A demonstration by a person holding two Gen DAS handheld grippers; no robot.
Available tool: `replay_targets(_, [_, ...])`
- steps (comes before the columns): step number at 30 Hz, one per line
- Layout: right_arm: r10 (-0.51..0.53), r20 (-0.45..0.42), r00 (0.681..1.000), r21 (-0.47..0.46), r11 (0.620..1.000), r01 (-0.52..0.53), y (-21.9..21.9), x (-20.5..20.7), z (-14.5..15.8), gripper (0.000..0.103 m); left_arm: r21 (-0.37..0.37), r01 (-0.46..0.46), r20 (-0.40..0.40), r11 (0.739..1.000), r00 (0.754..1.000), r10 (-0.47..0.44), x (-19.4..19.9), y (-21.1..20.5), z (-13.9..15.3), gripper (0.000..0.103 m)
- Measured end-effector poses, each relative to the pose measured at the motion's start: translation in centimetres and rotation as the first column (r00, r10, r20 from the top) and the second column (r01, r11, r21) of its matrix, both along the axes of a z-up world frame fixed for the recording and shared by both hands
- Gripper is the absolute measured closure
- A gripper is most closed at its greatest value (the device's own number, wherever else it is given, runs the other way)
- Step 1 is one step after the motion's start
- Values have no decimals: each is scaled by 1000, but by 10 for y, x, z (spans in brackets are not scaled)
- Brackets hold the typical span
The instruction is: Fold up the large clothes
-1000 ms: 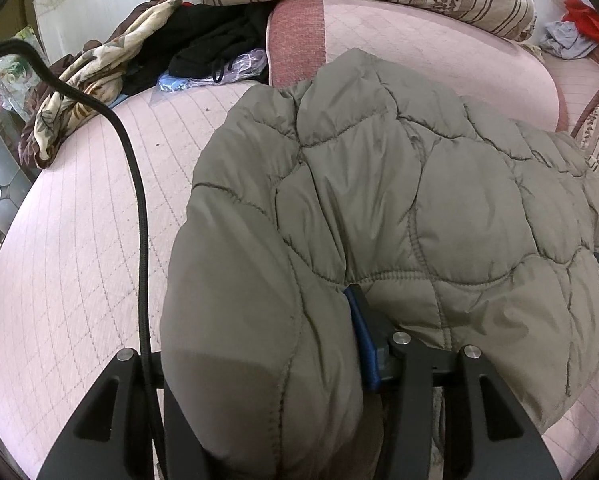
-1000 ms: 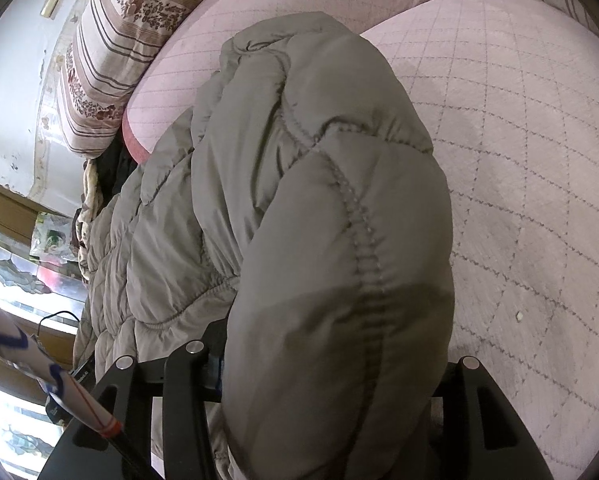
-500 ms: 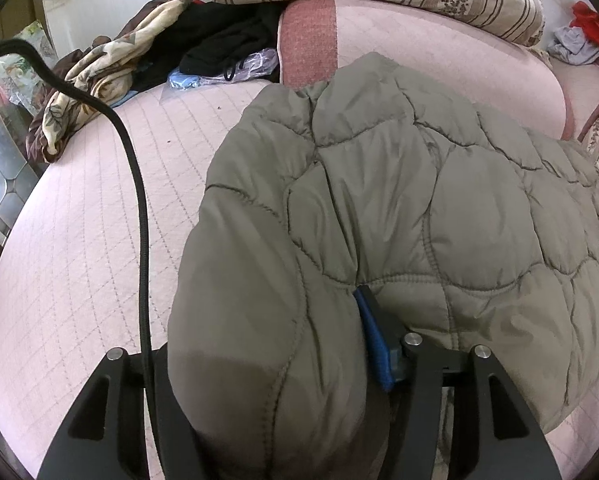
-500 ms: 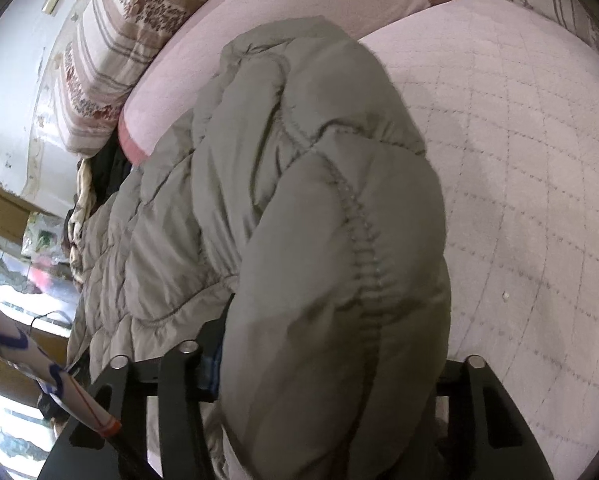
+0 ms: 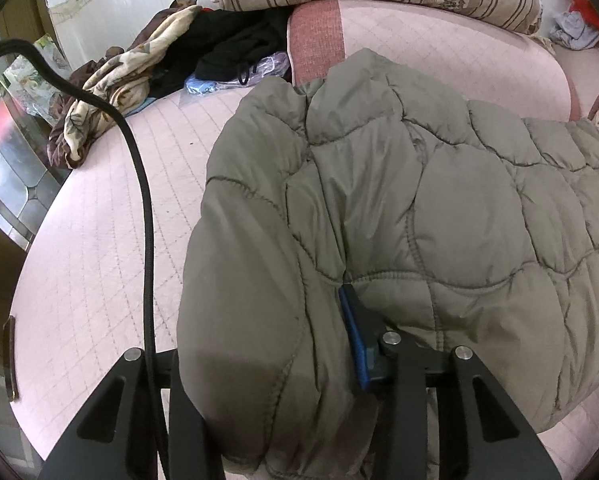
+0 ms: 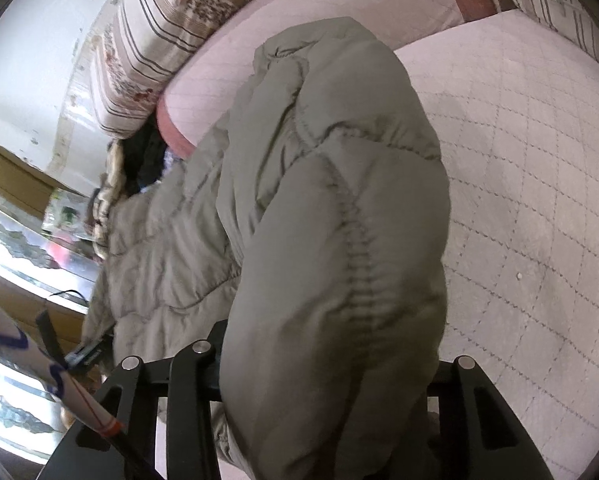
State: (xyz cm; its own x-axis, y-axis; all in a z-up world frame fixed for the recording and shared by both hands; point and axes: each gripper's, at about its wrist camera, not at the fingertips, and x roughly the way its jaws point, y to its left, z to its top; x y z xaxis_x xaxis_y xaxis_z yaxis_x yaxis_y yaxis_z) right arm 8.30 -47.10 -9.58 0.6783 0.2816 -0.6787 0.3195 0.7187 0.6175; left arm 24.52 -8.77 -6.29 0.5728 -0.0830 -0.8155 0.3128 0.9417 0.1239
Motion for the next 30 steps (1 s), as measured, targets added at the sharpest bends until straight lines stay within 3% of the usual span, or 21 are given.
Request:
replay_targets(5, [31,12,999,3,1000,-31,1,-1,2,56,-21,6,-16,1000,1000,-6,-14,1,1,68])
replay_targets(10, [14,1,1000,2,1000,-14,-5,3,-1,56,40,22,20,999,1000,-23,-17,-5,1,68])
replay_targets(15, [-59,-56,997,-79,995,54,-10,14,-10,39,7,-25,-31,1000,999,25,20,-4,-10,60])
replay_targets(21, [-116,-75,990,-148,984,104,-14,21,-8,32,41,-53,-29,998,998,54,33,-11,-15,53])
replay_targets(26, [-151,-66,986,-184,973,136,-22,6,4,31,-75,-46,-55,996,998,42,21,15,10,55])
replay_targets(30, [-238,-43,970,-270,938,218,-26,-4,21,28,-144,-56,-92,988,995,43,14,32,18,55])
